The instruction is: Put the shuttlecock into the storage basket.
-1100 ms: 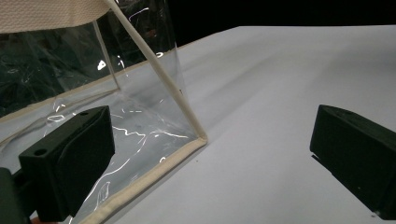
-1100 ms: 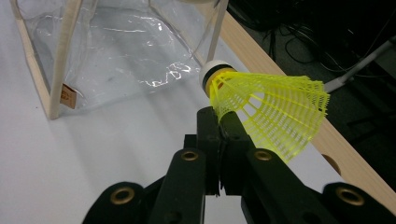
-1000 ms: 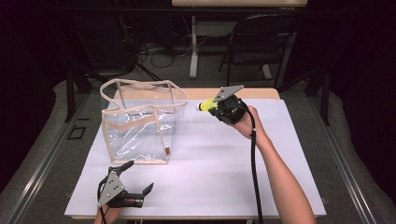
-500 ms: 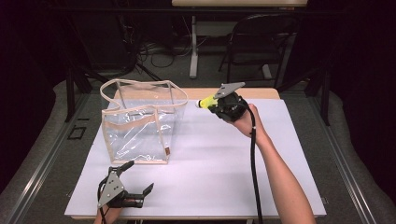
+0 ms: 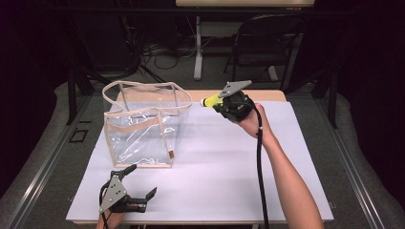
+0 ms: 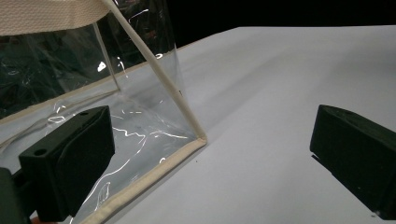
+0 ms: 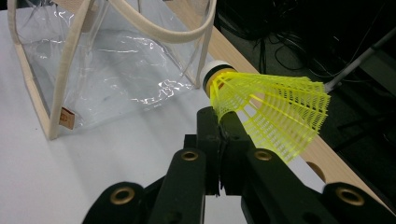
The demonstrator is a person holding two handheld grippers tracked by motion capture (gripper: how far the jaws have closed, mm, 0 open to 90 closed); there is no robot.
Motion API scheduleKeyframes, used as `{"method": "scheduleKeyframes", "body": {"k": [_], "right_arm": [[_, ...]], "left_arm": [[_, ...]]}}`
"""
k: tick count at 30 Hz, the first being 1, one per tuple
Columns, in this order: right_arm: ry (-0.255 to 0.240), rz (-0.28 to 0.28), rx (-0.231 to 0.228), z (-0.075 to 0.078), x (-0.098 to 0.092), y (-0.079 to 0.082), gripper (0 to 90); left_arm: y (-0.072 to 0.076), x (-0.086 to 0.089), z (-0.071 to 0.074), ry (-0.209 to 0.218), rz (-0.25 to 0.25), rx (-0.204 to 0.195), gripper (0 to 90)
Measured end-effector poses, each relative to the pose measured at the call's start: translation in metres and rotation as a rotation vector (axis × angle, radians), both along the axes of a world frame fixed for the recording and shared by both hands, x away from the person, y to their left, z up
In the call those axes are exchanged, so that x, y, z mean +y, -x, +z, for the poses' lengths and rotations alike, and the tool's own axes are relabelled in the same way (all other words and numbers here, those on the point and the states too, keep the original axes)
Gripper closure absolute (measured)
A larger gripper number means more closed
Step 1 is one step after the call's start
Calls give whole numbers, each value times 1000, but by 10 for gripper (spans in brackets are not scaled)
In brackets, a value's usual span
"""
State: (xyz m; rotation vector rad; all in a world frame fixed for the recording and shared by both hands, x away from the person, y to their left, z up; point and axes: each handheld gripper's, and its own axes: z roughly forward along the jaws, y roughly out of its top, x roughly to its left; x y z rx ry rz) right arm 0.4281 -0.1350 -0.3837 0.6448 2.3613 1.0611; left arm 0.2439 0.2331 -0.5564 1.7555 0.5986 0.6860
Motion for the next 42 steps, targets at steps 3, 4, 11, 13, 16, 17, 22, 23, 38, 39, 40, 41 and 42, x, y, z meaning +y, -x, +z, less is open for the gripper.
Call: {"method": "scheduleKeyframes", "body": {"k": [3,4,11,13,16,17,22,23,38,39,40,41,42], "right_arm": [[-5,-5,-2,2,0,0,888],[-3,-4,-2,3,-1,0,887],[-5,-7,-14,10,0,1,888],[-5,-10,-18,12,0,1,888],[-6,-11,-23,15,0,2,888],[-7,-12,-22,16,0,2,888],[-6,-12,-31,19,1,2,888],[-7,-13,-32,20,1,2,888],[-8,-15,-49,29,2,4,888],[-11,-18,-48,30,3,4,889],[-11,-18,-49,31,3,4,888],[-8,-14,-55,31,3,4,889],[-11,-15,-54,32,4,4,888]], "left_arm": [[0,0,0,0,0,0,0],[0,0,0,-1,1,0,0],[0,0,0,-2,-1,0,0],[0,0,0,0,0,1,0],[0,0,0,-1,0,0,0],[0,0,0,-1,0,0,0],[0,0,0,-1,0,0,0],[0,0,0,-1,0,0,0],[0,0,0,-2,-2,0,0],[0,-1,0,2,-2,1,0],[0,-1,0,3,-2,0,0],[0,-1,0,3,-1,0,0],[0,-1,0,3,-1,0,0]]}}
